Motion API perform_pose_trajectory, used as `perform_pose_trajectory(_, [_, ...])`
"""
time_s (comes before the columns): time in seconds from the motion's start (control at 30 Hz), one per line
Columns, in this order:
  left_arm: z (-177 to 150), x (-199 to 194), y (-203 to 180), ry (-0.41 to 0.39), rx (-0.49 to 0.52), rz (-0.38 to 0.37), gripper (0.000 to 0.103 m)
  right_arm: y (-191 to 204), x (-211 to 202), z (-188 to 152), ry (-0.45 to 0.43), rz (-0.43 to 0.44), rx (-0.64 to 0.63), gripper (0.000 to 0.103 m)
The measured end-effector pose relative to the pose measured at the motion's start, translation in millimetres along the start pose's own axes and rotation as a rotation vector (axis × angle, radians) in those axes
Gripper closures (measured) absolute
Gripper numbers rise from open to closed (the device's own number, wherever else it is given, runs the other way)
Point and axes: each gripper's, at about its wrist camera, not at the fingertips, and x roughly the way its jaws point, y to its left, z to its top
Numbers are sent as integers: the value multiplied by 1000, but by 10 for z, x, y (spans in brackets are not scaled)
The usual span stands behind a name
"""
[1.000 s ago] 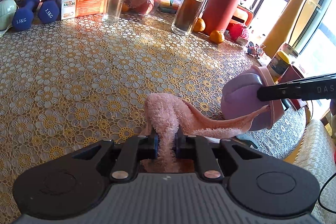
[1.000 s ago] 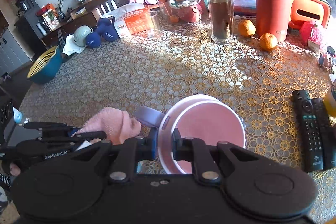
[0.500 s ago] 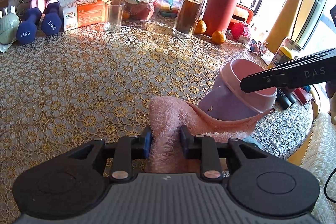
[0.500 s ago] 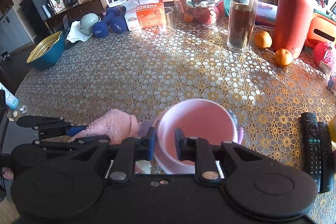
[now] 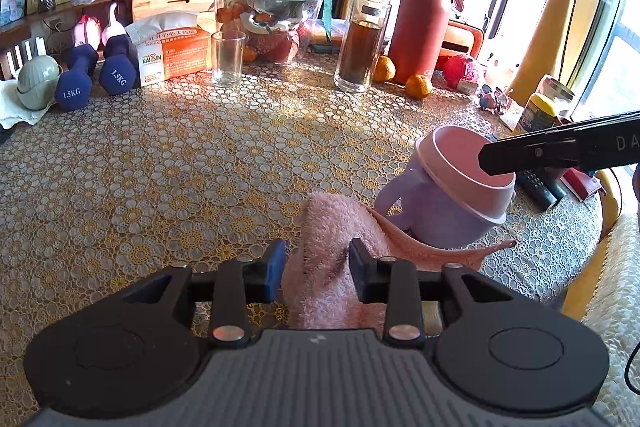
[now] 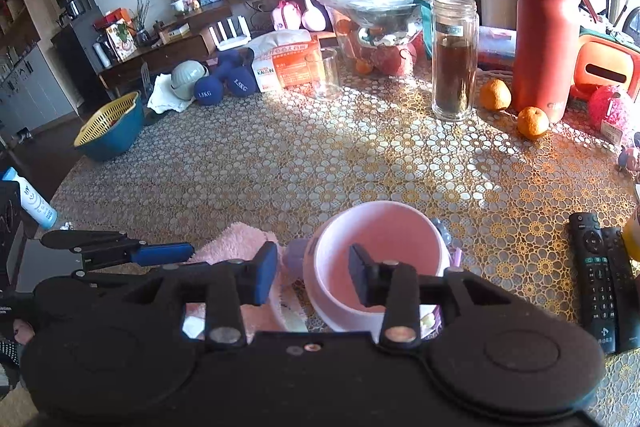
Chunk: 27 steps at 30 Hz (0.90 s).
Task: Organize objects
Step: 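Set the cup upright on the table with the right tool while the left tool drops the towel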
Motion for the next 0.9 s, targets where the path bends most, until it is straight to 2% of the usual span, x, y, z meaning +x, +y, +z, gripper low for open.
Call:
perform_pose_trajectory(0.07, [-13, -92, -34, -33, 7, 9, 38, 12, -69, -67, -27, 19, 2, 60])
perform_pose_trajectory(0.23, [-42, -266, -144, -64, 21, 17, 37, 22, -246, -260, -95, 51, 8, 47])
perform_pose_trajectory(0.3, [-73, -322, -188, -76, 22, 19, 29, 37, -324, -340, -124, 59, -2, 41])
perform_pose_trajectory(0.37, [-112, -381, -228, -87, 23, 17, 27, 58, -394, -417, -145, 70, -19, 36])
perform_pose_trajectory(0.47, [-157, -451, -305, -100, 32, 27, 19, 100, -500, -531, -190, 67, -46, 19])
perform_pose_trajectory(0.53, [-195, -490, -342, -109, 33, 31, 14, 125, -566, -612, -229, 65, -61, 14])
perform_pose_trajectory(0.6, [-230, -517, -355, -116, 16, 23, 5, 146, -618, -687, -256, 57, -65, 5])
perform_pose_trajectory(0.9, [-411, -660, -434, -141, -15, 52, 4, 174, -772, -1005, -315, 34, -33, 3])
